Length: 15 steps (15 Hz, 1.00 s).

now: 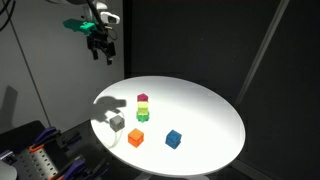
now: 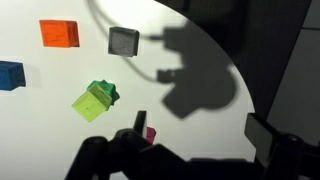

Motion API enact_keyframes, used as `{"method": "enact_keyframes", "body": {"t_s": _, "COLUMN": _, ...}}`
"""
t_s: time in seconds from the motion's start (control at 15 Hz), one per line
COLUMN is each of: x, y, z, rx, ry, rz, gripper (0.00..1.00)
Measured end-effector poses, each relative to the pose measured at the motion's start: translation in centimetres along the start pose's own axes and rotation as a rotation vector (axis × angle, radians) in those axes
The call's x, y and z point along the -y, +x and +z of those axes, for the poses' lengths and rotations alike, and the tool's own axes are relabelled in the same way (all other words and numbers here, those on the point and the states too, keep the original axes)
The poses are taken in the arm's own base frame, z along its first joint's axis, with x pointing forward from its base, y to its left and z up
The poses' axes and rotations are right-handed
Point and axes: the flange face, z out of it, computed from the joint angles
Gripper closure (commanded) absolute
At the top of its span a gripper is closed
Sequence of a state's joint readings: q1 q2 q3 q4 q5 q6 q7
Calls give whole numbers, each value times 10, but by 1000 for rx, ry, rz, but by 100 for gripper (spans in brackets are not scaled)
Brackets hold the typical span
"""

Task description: Remove the light green block from the green block top and place it on top of the gray block

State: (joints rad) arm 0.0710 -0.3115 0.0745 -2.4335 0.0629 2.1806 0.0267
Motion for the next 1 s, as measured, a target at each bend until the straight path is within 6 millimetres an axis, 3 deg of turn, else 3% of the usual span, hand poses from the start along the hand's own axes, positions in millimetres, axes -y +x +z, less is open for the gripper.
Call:
{"method": "enact_keyframes", "body": {"t_s": 0.6, "x": -50, "y": 27, "z": 14, "rx": 20, "ry": -26, "rz": 89, "gripper": 0}}
{"method": "enact_keyframes", "body": {"t_s": 1.0, "x": -80, "y": 42, "z": 43, "rx": 15, "ry": -33, "rz": 155, "gripper": 0}}
